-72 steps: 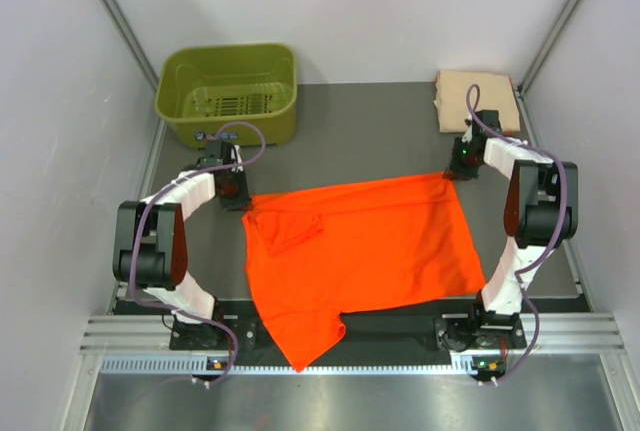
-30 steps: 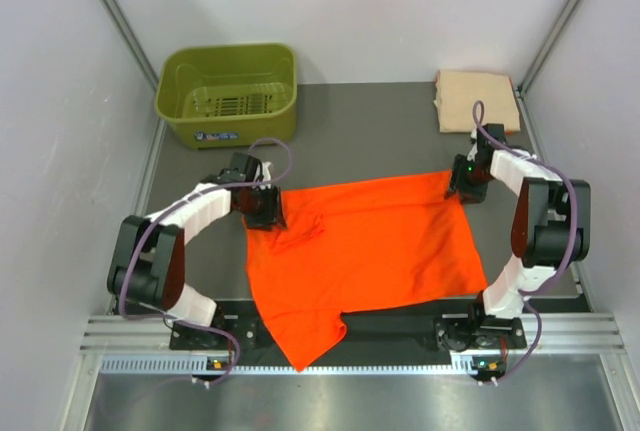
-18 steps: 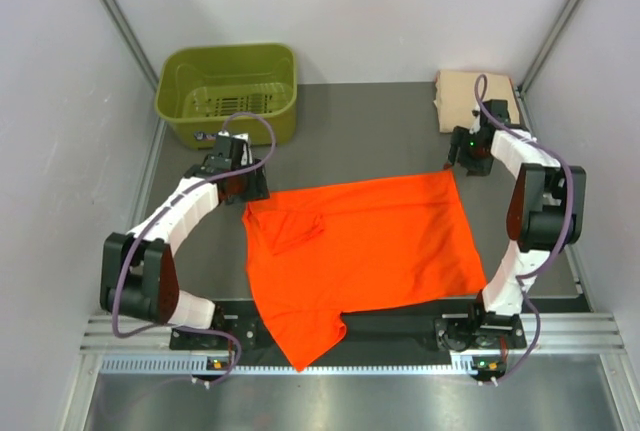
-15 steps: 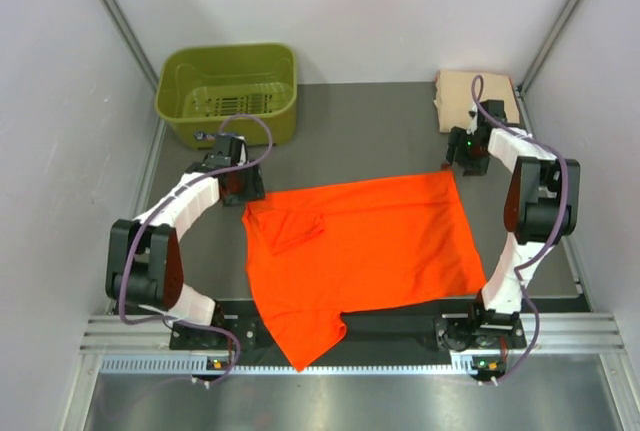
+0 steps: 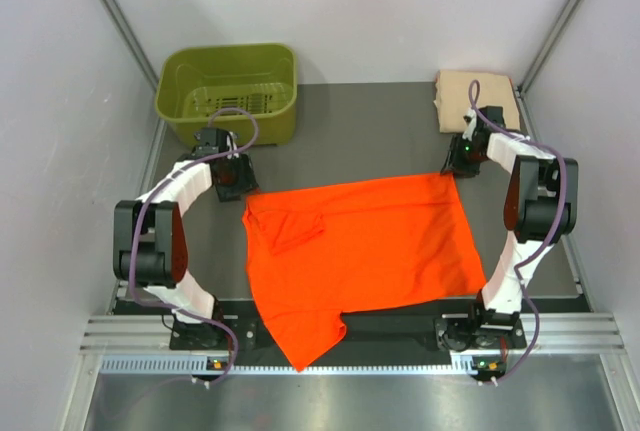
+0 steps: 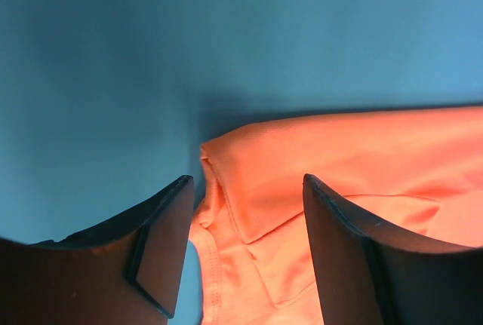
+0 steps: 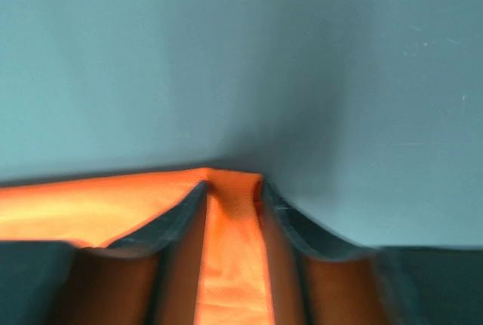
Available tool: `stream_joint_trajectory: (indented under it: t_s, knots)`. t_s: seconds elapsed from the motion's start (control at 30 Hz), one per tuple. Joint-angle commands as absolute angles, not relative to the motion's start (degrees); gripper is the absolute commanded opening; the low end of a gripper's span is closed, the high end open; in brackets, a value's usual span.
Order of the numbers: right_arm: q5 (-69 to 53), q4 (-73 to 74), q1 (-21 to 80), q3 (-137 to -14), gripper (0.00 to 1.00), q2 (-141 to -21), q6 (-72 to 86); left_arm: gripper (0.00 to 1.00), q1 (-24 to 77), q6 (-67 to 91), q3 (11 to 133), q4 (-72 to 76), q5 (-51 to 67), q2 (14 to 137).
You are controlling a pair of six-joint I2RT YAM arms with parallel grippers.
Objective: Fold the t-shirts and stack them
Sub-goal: Fold the tshirt
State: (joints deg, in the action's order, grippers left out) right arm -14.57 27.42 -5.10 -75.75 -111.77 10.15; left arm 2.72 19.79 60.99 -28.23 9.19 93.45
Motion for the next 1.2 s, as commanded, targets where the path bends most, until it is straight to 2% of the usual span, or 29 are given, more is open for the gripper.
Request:
stream_joint_trajectory:
  t_s: [0.0, 0.13, 0.23, 0.33, 0.77, 0.97, 1.03, 1.1, 1.13, 1.17]
  knots:
    - [-15.5, 26.9, -6.1, -75.1, 0.3, -111.2, 9.3, 0.64, 2.4, 19.6, 62.0, -27.2, 12.7, 95.1]
    - [-16.3, 26.6, -6.2, -75.4, 0.25, -111.2, 9.6, 0.65, 1.7, 19.7, 62.0, -26.7, 13.4, 95.4]
    - [-16.3, 26.5, -6.3, -75.8, 0.16, -111.7, 9.9, 0.66, 1.2, 19.6, 61.6, -26.2, 14.8, 95.4]
    - [-16.1, 26.7, -6.3, -76.0, 0.11, -111.7, 9.8, 0.67, 0.8, 19.2, 61.4, -26.0, 16.2, 96.5]
    - [-15.7, 27.1, -6.3, -76.6, 0.09, -112.3, 9.9, 0.67, 0.8, 17.7, 61.0, -28.1, 13.2, 98.4]
    - [-15.4, 26.0, -6.3, -76.2, 0.0, -112.1, 10.8, 0.51, 0.9, 19.9, 60.1, -22.1, 16.8, 100.1]
    - [-15.4, 25.4, -6.3, -76.2, 0.0, -112.0, 11.4, 0.41, 0.8, 19.8, 60.0, -20.9, 16.4, 100.0]
    - [-15.6, 24.3, -6.3, -76.3, 0.0, -111.7, 12.7, 0.25, 0.8, 18.8, 60.2, -20.6, 15.7, 99.8]
    - [-15.6, 23.7, -6.3, -76.1, 0.0, -111.4, 13.2, 0.07, 0.8, 18.5, 60.1, -19.9, 15.2, 99.1]
    - [-15.6, 23.0, -6.3, -75.9, 0.0, -111.1, 13.6, 0.0, 0.8, 18.1, 60.1, -19.4, 14.7, 98.7]
